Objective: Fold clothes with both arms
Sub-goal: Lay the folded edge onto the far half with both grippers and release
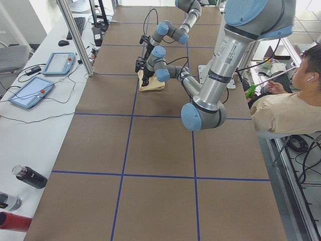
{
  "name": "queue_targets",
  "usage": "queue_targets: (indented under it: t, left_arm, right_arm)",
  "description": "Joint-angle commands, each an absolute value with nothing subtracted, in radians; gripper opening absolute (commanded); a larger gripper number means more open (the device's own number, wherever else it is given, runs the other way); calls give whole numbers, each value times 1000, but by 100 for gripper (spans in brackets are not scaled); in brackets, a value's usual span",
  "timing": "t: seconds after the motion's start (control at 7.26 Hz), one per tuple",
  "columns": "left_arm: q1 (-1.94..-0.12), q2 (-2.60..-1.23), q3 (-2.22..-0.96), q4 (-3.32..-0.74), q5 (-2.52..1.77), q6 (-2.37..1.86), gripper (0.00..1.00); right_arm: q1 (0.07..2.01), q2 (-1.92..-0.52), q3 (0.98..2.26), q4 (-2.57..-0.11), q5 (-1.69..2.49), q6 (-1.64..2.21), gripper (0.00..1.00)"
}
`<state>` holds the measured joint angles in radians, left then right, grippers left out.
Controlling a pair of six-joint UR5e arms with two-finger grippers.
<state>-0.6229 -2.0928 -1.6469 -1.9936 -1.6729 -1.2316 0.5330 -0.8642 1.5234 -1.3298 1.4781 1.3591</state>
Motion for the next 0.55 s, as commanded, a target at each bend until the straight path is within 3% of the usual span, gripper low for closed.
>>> queue_targets:
  t: [0.0,0.41]
  left_arm:
    - [-679,-2080,-1669,-2000,-1748,-1090,100]
    - [-690,-2043,-1690,-2002,-1756,-1055,100]
  right_arm:
    - [548,-844,1564,-1338,1554,1361,100]
    - [407,-789,1569,-1455,1409,1376,99]
